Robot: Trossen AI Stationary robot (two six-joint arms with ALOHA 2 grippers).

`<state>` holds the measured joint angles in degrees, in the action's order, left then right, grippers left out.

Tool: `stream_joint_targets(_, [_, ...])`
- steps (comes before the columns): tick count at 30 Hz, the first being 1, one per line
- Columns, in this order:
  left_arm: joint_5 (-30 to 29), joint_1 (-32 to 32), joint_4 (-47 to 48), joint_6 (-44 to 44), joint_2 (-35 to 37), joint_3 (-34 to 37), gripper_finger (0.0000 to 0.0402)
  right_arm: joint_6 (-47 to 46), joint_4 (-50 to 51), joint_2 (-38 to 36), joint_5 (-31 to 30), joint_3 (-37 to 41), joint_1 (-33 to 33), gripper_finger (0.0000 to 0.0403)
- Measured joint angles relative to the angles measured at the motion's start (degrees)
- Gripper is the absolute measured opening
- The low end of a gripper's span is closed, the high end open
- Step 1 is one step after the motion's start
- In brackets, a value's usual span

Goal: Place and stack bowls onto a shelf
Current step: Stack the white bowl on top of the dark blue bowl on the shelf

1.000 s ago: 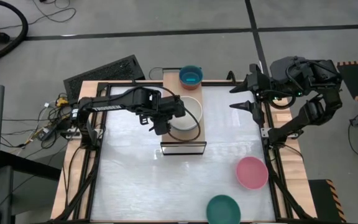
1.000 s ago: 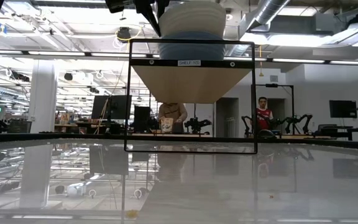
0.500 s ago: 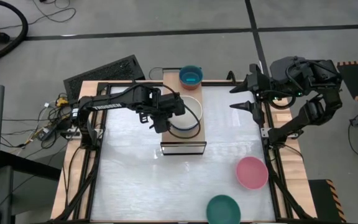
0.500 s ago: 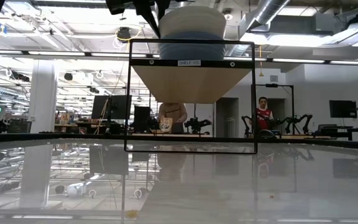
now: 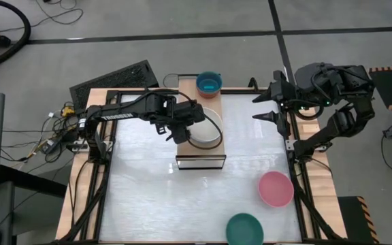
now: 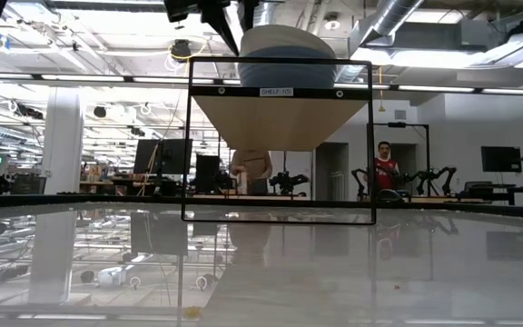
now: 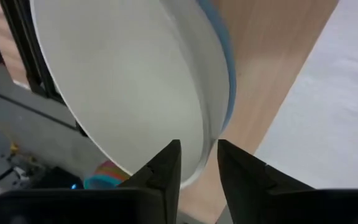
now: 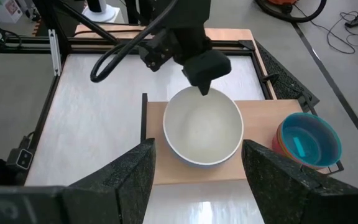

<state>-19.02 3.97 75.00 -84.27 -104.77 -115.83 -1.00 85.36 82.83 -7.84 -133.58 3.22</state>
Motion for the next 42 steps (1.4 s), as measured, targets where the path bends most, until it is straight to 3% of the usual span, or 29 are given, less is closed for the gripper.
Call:
stream_joint_targets(12, [-12.26, -0.17, 0.22, 6.06, 3.28, -0.03, 0.0098, -0.03, 0.09, 0.0, 0.02, 0.0, 0.0, 0.0265])
stream_joint_targets(14, [-11.82, -0.19, -0.46, 10.91, 4.52, -0.02, 0.0095, -0.03, 0.09, 0.0, 0.0, 0.0, 0.0, 0.0265])
stream_joint_targets(16, [-7.71, -0.2, -0.54, 15.28, 6.26, -0.02, 0.0083, -0.01, 0.1, 0.0, 0.02, 0.0, 0.0, 0.0265])
stream_joint_targets(20, [0.12, -0.87, -2.78, 23.76, 9.56, -0.04, 0.0029, 0.01, 0.11, 0.0, 0.02, 0.0, 0.0, 0.0265])
stream_joint_targets(25, [-5.16, -3.35, -7.76, 28.95, 11.09, 1.11, 0.0002, 0.03, -0.11, 0.0, 0.0, 0.0, 0.0, 0.0265])
stream_joint_targets(31, [-8.96, -6.95, -16.56, 29.94, 13.79, 12.86, 0.0, -1.26, -0.08, 0.0, -0.2, 0.0, -0.81, 0.0265])
stream_joint_targets(42, [-12.59, -8.63, -50.69, 30.81, 27.19, 40.82, 0.0, -1.57, -0.11, 0.0, -0.17, 0.0, -0.81, 0.0265])
